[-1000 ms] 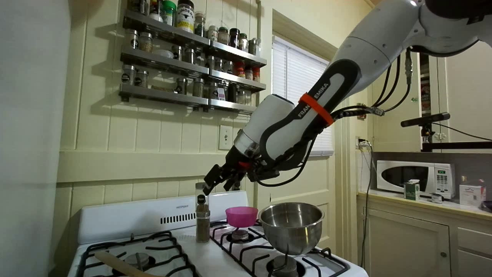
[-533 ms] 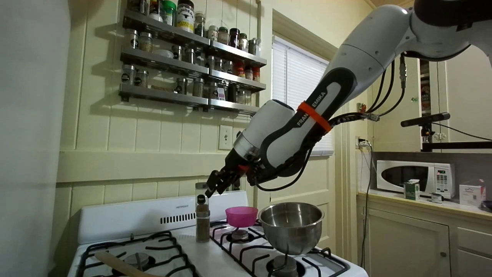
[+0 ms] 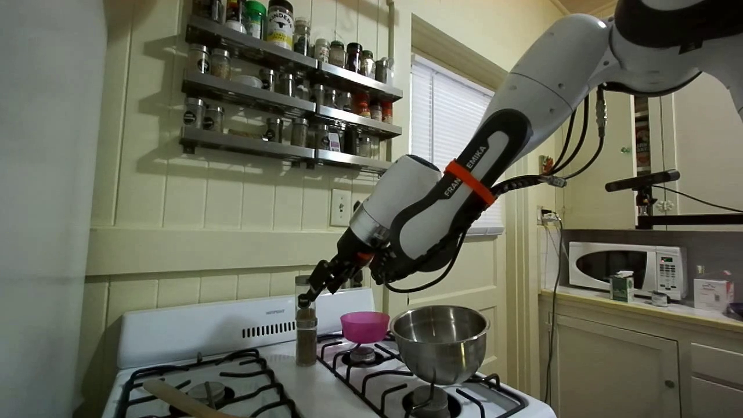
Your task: Remove the jar from the top of the stack and place it on the middle shelf.
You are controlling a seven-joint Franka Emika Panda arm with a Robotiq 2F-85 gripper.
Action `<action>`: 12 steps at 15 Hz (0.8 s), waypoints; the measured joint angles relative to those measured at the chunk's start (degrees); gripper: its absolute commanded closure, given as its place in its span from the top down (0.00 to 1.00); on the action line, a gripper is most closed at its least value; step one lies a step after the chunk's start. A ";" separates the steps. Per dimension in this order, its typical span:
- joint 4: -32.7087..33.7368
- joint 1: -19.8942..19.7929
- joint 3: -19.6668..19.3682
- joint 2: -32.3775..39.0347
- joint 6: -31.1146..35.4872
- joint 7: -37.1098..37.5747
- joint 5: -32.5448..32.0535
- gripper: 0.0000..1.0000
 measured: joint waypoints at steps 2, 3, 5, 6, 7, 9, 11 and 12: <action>0.32 0.54 -0.39 0.49 0.15 -0.36 -0.07 0.73; 0.37 0.72 -0.48 0.67 0.22 -0.51 -0.07 0.72; 0.48 1.09 -0.64 1.03 0.31 -0.67 -0.08 0.75; 0.58 1.23 -0.68 1.20 0.32 -0.72 -0.07 0.77; 0.73 1.44 -0.82 1.35 0.33 -0.80 -0.08 0.75; 1.13 1.85 -1.15 1.65 0.33 -0.87 -0.08 0.74; 1.50 2.20 -1.52 1.93 0.33 -0.96 -0.08 0.73; 1.63 2.39 -1.76 2.04 0.33 -0.97 -0.08 0.74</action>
